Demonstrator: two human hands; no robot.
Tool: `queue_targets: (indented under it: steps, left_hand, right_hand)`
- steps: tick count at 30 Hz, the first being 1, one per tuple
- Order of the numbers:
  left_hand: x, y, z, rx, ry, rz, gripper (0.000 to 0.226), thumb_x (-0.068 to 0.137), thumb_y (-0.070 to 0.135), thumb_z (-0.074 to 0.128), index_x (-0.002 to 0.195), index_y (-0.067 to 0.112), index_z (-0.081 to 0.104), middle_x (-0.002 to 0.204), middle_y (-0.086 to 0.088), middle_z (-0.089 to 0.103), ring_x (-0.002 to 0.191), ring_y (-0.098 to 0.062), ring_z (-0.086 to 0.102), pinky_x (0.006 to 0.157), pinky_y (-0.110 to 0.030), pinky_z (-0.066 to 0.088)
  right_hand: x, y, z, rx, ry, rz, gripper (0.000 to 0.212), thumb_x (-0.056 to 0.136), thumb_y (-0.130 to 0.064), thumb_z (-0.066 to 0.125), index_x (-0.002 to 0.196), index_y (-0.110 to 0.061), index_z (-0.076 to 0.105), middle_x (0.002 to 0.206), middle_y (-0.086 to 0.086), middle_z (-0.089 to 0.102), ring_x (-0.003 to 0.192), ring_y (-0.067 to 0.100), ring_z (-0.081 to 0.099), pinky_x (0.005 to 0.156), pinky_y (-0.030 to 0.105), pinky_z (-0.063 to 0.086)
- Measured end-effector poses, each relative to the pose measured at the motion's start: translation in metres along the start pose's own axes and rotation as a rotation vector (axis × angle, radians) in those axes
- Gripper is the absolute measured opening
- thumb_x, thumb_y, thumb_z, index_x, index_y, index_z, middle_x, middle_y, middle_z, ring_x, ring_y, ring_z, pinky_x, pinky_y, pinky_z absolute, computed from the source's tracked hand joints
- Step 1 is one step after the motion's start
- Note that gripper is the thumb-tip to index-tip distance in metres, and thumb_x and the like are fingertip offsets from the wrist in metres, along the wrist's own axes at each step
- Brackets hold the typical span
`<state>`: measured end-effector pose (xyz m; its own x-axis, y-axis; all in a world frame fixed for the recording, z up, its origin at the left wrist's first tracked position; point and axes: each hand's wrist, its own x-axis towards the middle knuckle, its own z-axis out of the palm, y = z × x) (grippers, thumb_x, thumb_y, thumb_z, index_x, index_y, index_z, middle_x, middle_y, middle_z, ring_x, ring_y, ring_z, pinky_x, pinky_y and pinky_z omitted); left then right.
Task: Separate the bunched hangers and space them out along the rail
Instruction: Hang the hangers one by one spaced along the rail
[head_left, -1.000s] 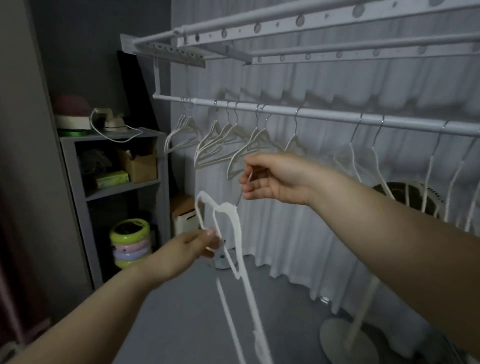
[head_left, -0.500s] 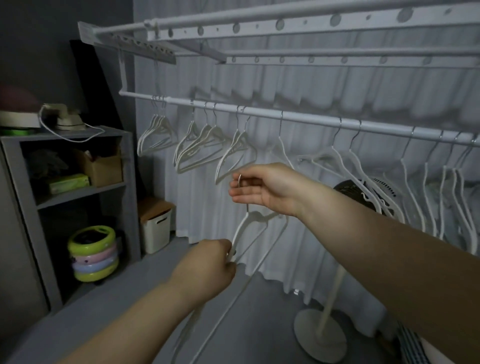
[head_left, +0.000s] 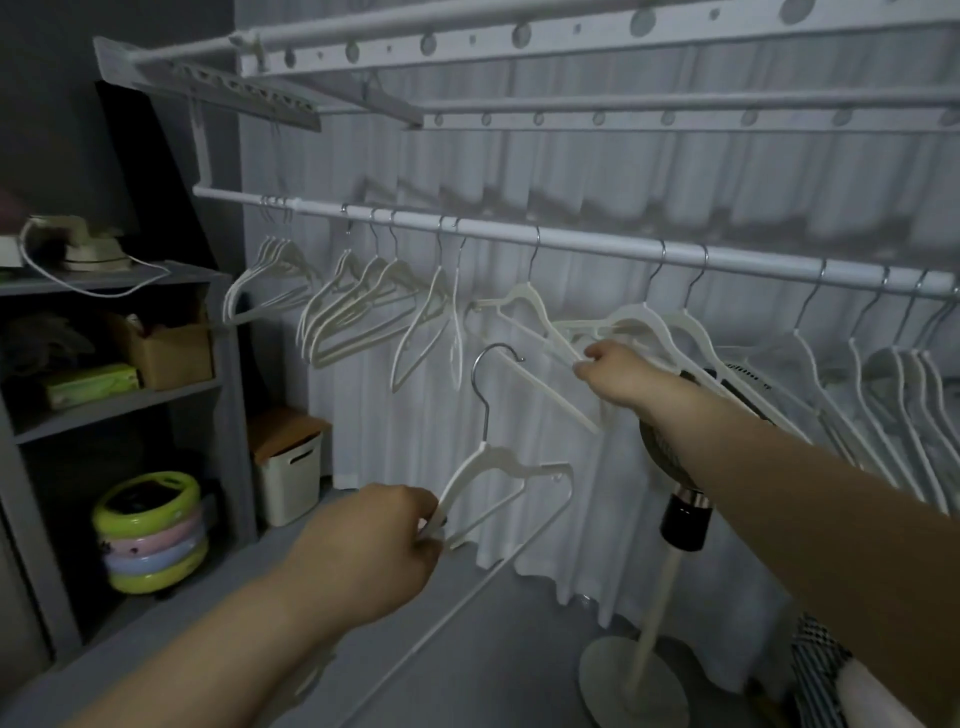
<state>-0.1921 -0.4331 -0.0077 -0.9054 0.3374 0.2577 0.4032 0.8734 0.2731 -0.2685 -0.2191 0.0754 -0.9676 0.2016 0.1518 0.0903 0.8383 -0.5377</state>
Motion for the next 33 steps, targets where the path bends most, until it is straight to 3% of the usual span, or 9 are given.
queue_targets:
  steps: [2,6,10,14,18,22,26,30,33]
  left_hand:
    - [0.008,0.006,-0.003,0.004,-0.016,-0.003,0.022,0.092,0.033,0.045,0.109,0.030,0.058,0.059,0.011,0.041,0.056,-0.007,0.042,0.046,-0.014,0.027]
    - [0.020,0.018,-0.008,0.028,-0.031,0.005,0.023,0.092,0.036,0.044,0.109,0.032,0.058,0.059,0.009,0.042,0.058,-0.008,0.041,0.048,-0.013,0.028]
    - [0.035,0.033,-0.007,0.032,-0.079,0.010,0.024,0.091,0.034,0.044,0.111,0.033,0.056,0.061,0.010,0.043,0.058,-0.005,0.043,0.049,-0.014,0.030]
    - [0.057,0.052,-0.003,0.042,-0.109,0.002,0.025,0.091,0.033,0.045,0.113,0.028,0.056,0.074,0.009,0.046,0.076,-0.012,0.047,0.065,-0.021,0.038]
    - [0.094,0.068,0.000,0.066,-0.065,-0.025,0.026,0.090,0.026,0.045,0.108,0.017,0.061,0.066,0.010,0.044,0.060,-0.006,0.043,0.049,-0.016,0.032]
    - [0.136,0.079,-0.010,0.060,-0.018,-0.092,0.026,0.089,0.023,0.046,0.109,0.013,0.060,0.068,0.008,0.042,0.063,-0.012,0.048,0.051,-0.018,0.035]
    - [0.174,0.089,-0.024,0.096,0.039,-0.156,0.024,0.087,0.019,0.047,0.107,0.012,0.059,0.068,0.005,0.045,0.068,-0.018,0.053,0.061,-0.024,0.043]
    - [0.212,0.101,-0.029,0.150,0.092,-0.193,0.006,0.085,0.014,0.045,0.086,0.013,0.052,0.066,0.002,0.045,0.068,-0.021,0.054,0.066,-0.027,0.042]
    - [0.237,0.113,-0.029,0.178,0.126,-0.211,0.003,0.084,0.011,0.045,0.081,0.012,0.046,0.064,0.002,0.041,0.071,-0.022,0.052,0.067,-0.027,0.041]
  right_hand:
    - [0.008,0.006,0.007,0.008,-0.075,0.017,0.036,0.096,-0.015,0.039,0.128,0.000,0.044,0.131,0.019,0.049,0.112,0.031,0.050,0.089,0.031,0.040]
    - [0.025,0.011,0.014,0.295,-0.095,-0.033,0.030,0.094,-0.005,0.039,0.121,0.001,0.050,0.112,0.021,0.060,0.071,0.021,0.056,0.059,0.027,0.041]
    - [0.053,0.019,0.001,0.173,0.189,-0.155,0.030,0.091,-0.005,0.040,0.114,-0.004,0.059,0.125,0.014,0.059,0.112,0.028,0.055,0.088,0.026,0.041]
    - [0.069,0.027,-0.025,0.095,0.295,-0.280,0.031,0.090,-0.004,0.040,0.115,-0.005,0.059,0.125,0.011,0.059,0.117,0.026,0.052,0.092,0.022,0.035]
    - [0.085,0.038,-0.056,-0.395,0.368,-0.492,0.038,0.091,-0.010,0.043,0.128,-0.011,0.049,0.135,0.009,0.049,0.128,0.025,0.037,0.102,0.030,0.027]
    - [0.110,0.050,-0.073,-0.667,0.338,-0.454,0.057,0.091,-0.021,0.047,0.142,-0.015,0.025,0.153,0.007,0.020,0.141,0.024,0.016,0.115,0.035,0.006]
    - [0.126,0.053,-0.079,-0.744,0.321,-0.463,0.060,0.090,-0.026,0.048,0.143,-0.016,0.021,0.154,0.004,0.015,0.140,0.025,0.015,0.116,0.041,0.007]
    - [0.136,0.057,-0.084,-0.772,0.340,-0.522,0.053,0.090,-0.023,0.046,0.139,-0.014,0.028,0.150,0.005,0.024,0.132,0.027,0.026,0.110,0.039,0.018]
    - [0.141,0.059,-0.091,-0.768,0.348,-0.548,0.046,0.091,-0.023,0.043,0.135,-0.013,0.034,0.144,0.004,0.032,0.127,0.027,0.031,0.102,0.036,0.026]
